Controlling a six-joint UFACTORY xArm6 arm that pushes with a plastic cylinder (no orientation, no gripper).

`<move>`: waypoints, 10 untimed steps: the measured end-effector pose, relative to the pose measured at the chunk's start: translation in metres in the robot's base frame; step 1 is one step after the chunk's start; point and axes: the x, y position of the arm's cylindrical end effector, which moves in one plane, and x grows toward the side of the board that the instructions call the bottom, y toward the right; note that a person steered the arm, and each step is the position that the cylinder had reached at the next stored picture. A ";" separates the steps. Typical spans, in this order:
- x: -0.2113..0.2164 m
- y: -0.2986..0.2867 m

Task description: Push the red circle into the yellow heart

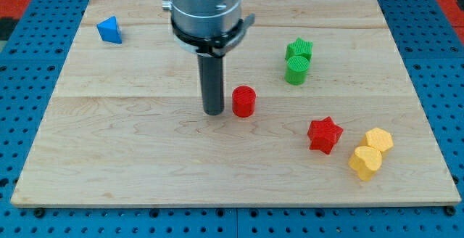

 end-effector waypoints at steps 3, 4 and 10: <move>-0.053 -0.024; -0.067 0.002; 0.049 0.073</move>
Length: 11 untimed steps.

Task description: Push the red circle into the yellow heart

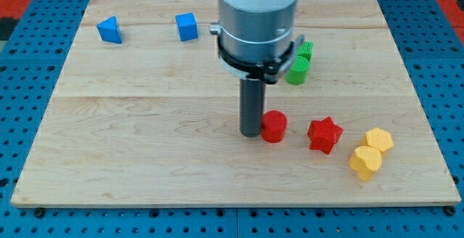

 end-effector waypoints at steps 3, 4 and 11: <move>-0.050 -0.015; -0.047 0.007; 0.030 0.029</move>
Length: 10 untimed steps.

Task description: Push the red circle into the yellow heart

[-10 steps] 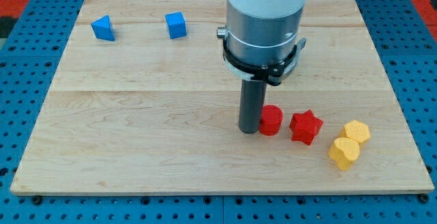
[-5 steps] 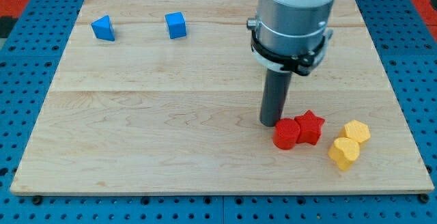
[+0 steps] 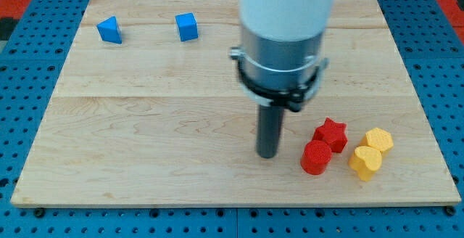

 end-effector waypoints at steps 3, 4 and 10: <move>0.005 -0.002; 0.036 -0.022; 0.053 0.082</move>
